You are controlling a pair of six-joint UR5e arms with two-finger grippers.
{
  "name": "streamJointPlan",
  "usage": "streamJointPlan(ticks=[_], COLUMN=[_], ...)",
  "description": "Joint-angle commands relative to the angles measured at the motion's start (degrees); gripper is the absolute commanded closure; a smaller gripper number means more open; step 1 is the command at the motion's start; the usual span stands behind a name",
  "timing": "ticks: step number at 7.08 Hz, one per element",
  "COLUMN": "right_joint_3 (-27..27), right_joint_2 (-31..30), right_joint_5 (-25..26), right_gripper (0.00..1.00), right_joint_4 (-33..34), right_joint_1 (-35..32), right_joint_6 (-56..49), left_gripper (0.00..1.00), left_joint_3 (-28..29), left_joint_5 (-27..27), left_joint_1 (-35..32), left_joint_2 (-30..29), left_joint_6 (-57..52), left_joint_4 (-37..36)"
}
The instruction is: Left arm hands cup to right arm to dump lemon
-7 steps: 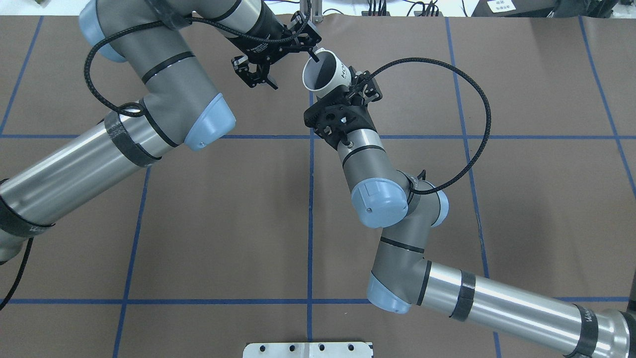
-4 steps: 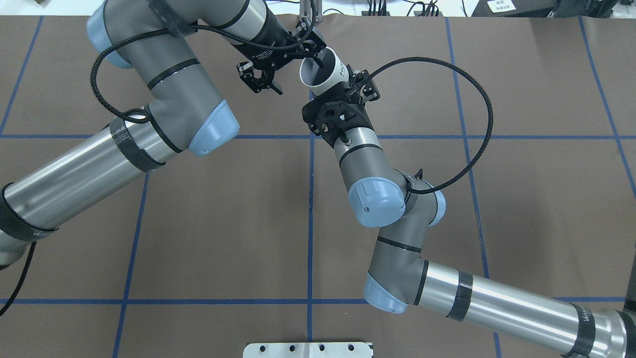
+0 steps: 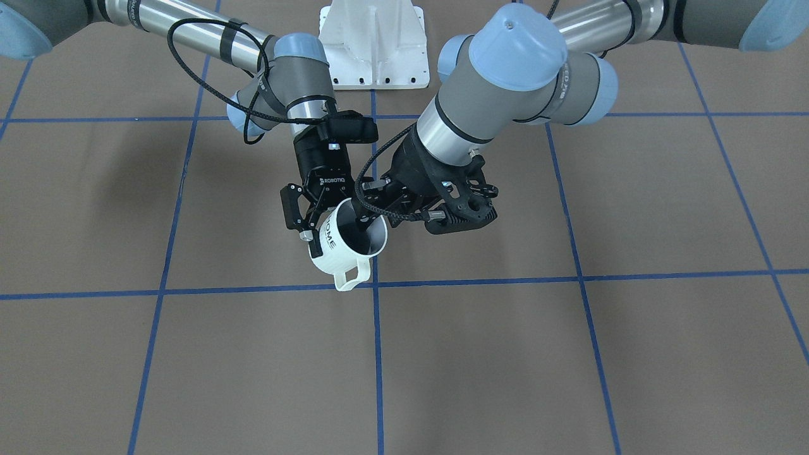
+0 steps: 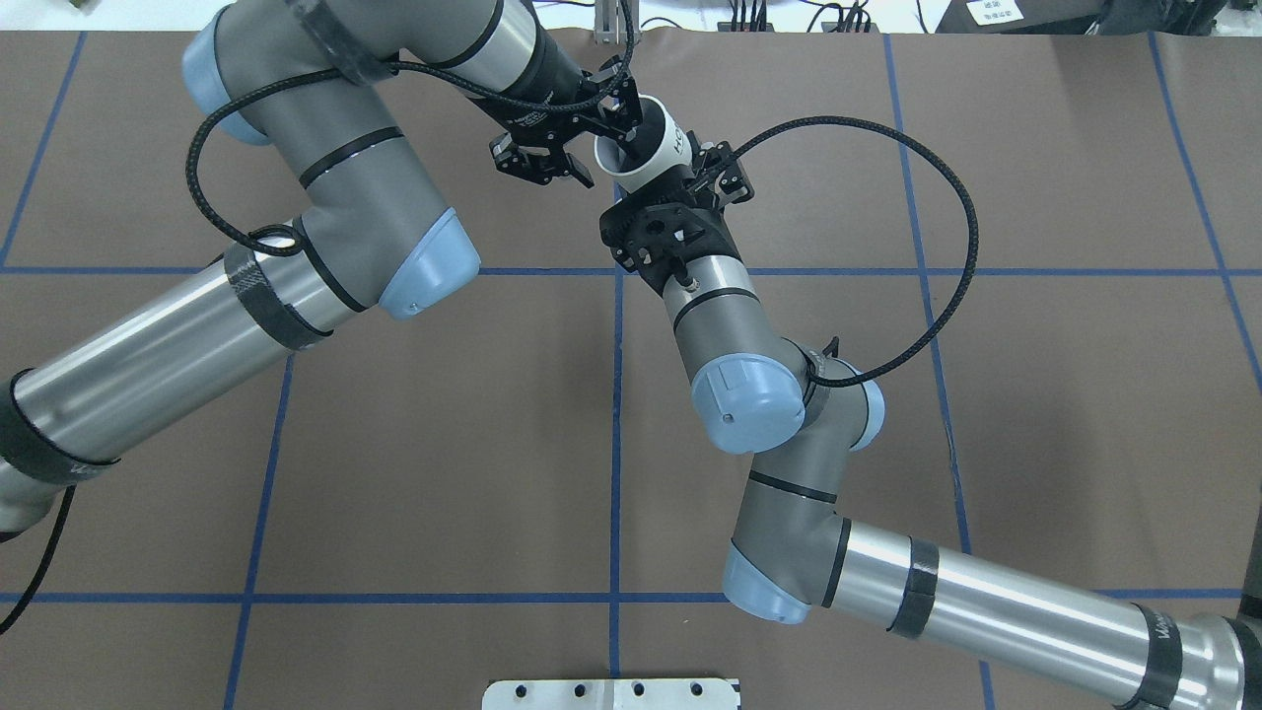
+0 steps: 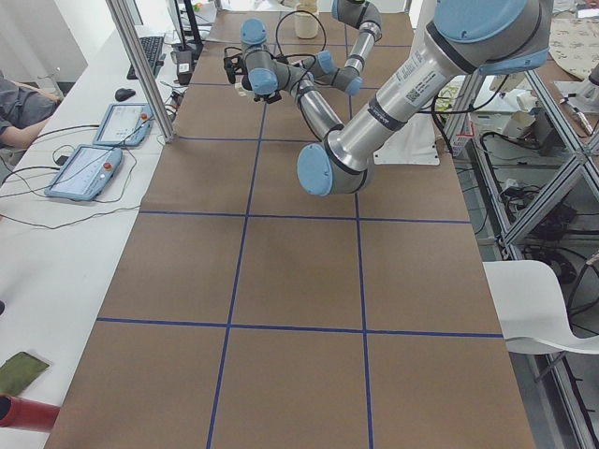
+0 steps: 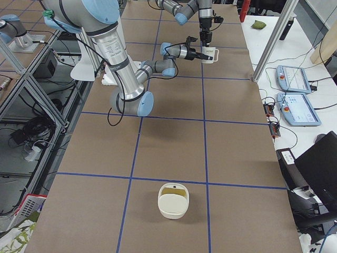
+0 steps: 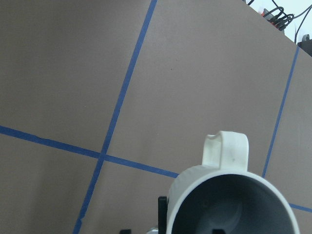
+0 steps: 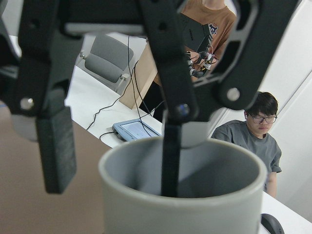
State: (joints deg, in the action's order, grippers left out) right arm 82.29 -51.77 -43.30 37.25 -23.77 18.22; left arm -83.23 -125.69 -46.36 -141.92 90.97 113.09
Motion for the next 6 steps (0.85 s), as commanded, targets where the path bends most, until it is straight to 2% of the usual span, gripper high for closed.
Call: streamJointPlan(ticks=[1,6], right_joint_3=[0.41,0.76], right_joint_2=[-0.43,-0.26], right_joint_5=[0.06,0.06], right_gripper=[0.9,0.9], right_joint_4=[-0.24,-0.59], right_joint_1=[0.65,0.83], right_joint_6=[-0.03,-0.03], left_gripper=[0.48,0.51], left_joint_3=[0.0,-0.09], left_joint_5=[0.01,0.01], left_joint_1=[0.04,0.13], left_joint_2=[0.06,0.33], left_joint_6=[-0.01,-0.01], left_joint_4=[0.28,0.28])
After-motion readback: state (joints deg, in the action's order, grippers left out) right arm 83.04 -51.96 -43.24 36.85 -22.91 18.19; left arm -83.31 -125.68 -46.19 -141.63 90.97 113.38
